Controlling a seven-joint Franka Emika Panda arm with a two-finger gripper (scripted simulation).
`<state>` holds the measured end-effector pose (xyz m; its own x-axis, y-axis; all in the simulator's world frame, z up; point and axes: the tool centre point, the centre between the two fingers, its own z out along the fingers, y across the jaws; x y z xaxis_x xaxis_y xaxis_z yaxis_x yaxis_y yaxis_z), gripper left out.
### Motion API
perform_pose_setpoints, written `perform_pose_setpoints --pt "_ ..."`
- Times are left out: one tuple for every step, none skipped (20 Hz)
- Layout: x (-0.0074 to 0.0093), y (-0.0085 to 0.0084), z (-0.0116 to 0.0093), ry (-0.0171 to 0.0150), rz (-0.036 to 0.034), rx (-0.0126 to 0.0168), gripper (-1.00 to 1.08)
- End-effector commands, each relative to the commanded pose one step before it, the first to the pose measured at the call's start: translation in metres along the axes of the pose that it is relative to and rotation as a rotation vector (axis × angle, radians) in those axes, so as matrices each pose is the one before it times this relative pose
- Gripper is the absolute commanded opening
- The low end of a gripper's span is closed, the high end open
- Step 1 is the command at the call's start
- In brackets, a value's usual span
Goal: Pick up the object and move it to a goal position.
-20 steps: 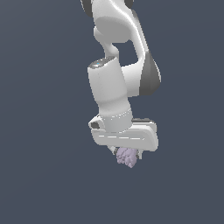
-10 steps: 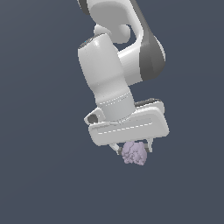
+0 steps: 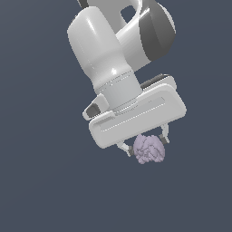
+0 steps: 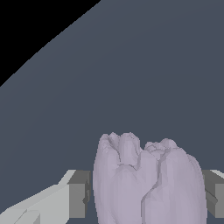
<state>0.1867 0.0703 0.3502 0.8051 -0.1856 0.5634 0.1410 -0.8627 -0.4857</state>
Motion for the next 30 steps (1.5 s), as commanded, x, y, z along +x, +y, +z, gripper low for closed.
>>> perform_pose_setpoints --pt "0.00682 -0.00973 -0.00998 0.01353 -0.03896 0.03552 -1.0" --pt "0.00267 -0.00382 -0.00386 0.00504 -0.01507 0.01406 -1.0" --pt "0.00267 -0.00381 -0.00386 0.00502 -0.01508 0.0141 -1.0" --pt "0.00268 -0.00384 -0.00387 0.00502 -0.01514 0.01418 -1.0" --pt "0.00268 -0.00384 -0.00388 0.00502 -0.01518 0.01424 -1.0" --pt "0.00269 -0.00387 -0.0039 0.00502 -0.01524 0.01433 -1.0" --pt "0.0027 -0.00388 -0.00392 0.00502 -0.0153 0.01442 -1.0" --pt "0.00271 -0.0039 -0.00394 0.00503 -0.01538 0.01453 -1.0" --pt "0.00272 -0.00393 -0.00397 0.00503 -0.01548 0.01465 -1.0" --pt "0.00273 -0.00395 -0.00399 0.00504 -0.01557 0.01478 -1.0" --pt "0.00275 -0.00398 -0.00403 0.00505 -0.01568 0.01493 -1.0" --pt "0.00274 -0.00399 -0.00403 0.00503 -0.01569 0.01498 -1.0" --pt "0.00265 -0.00385 -0.0039 0.00483 -0.01515 0.01451 -1.0" --pt "0.00253 -0.00368 -0.00374 0.00458 -0.01447 0.01393 -1.0" --pt "0.0024 -0.0035 -0.00358 0.00433 -0.01379 0.01333 -1.0" --pt "0.00228 -0.00333 -0.00341 0.00409 -0.01311 0.01272 -1.0" --pt "0.00216 -0.00315 -0.00323 0.00386 -0.01241 0.01206 -1.0" --pt "0.00204 -0.00298 -0.00304 0.00364 -0.01169 0.01138 -1.0" --pt "0.00192 -0.0028 -0.00288 0.00339 -0.01101 0.01078 -1.0" --pt "0.00179 -0.00262 -0.00272 0.00311 -0.0103 0.01018 -1.0" --pt "0.00164 -0.0024 -0.00255 0.00282 -0.00952 0.00951 -1.0" --pt "0.00152 -0.00223 -0.0024 0.00257 -0.00885 0.00892 -1.0" --pt "0.00141 -0.00206 -0.00223 0.00235 -0.00818 0.00829 -1.0" --pt "0.00128 -0.00189 -0.00203 0.00213 -0.00743 0.00755 -1.0" --pt "0.00114 -0.00166 -0.00181 0.00189 -0.00661 0.00673 -1.0" --pt "0.001 -0.00147 -0.00158 0.00165 -0.00579 0.0059 -1.0" --pt "0.00085 -0.00124 -0.00135 0.00139 -0.00492 0.00504 -1.0" --pt "0.00069 -0.00101 -0.00112 0.00113 -0.00403 0.00416 -1.0" --pt "0.00054 -0.0008 -0.00089 0.00085 -0.00315 0.00329 -1.0" --pt "0.00038 -0.00056 -0.00065 0.00057 -0.00222 0.00239 -1.0"
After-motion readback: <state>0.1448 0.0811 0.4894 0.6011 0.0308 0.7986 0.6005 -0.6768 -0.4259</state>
